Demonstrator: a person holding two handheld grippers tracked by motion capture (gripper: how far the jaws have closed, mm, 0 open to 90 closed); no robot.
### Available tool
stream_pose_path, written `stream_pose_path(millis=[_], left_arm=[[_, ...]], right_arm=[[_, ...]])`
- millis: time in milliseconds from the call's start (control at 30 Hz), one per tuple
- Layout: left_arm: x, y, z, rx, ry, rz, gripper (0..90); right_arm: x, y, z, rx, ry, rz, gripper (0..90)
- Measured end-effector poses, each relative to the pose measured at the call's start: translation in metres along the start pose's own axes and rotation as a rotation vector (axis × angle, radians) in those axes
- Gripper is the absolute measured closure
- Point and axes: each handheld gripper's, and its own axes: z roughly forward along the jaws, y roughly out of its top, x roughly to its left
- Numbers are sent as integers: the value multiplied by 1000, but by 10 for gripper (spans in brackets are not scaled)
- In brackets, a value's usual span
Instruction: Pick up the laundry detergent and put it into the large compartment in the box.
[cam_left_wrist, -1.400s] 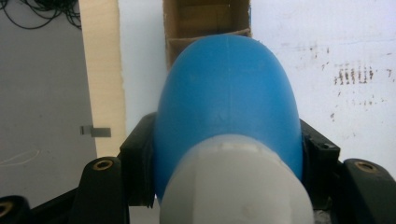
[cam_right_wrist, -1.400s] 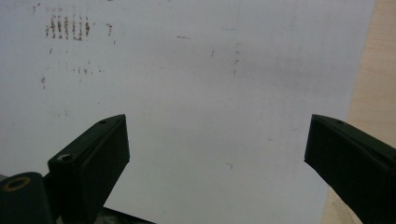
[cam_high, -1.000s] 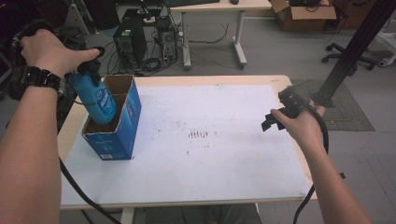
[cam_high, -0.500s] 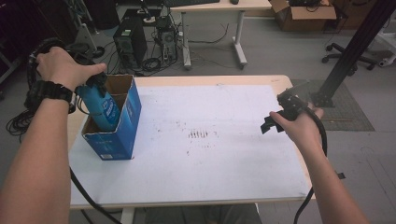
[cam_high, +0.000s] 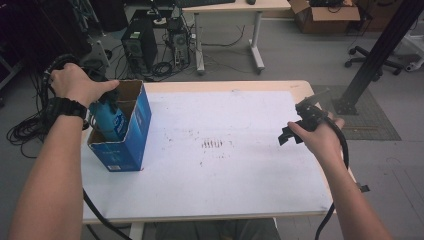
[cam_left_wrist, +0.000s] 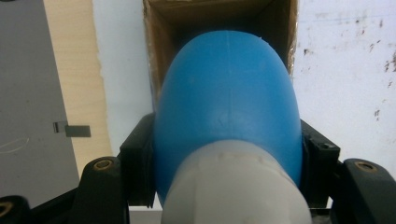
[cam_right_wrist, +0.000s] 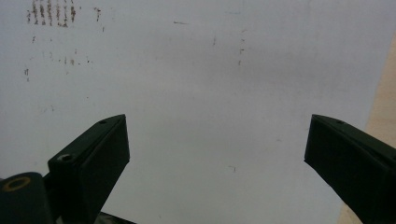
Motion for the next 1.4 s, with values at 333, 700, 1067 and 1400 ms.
stream_pose_path(millis=[333, 700, 1067, 1400], left_arm=[[-1, 1, 21, 21, -1, 3, 375], [-2, -2, 41, 43, -7, 3, 375], [-3, -3, 56, 60, -14, 8, 375], [-5, -3, 68, 75, -17, 10, 375]], right_arm=[[-2, 0, 5, 7, -1, 1, 69], [-3, -1, 9, 12, 0, -1, 69], [-5, -3, 11, 14, 1, 2, 69], [-7, -3, 14, 17, 3, 2, 69]])
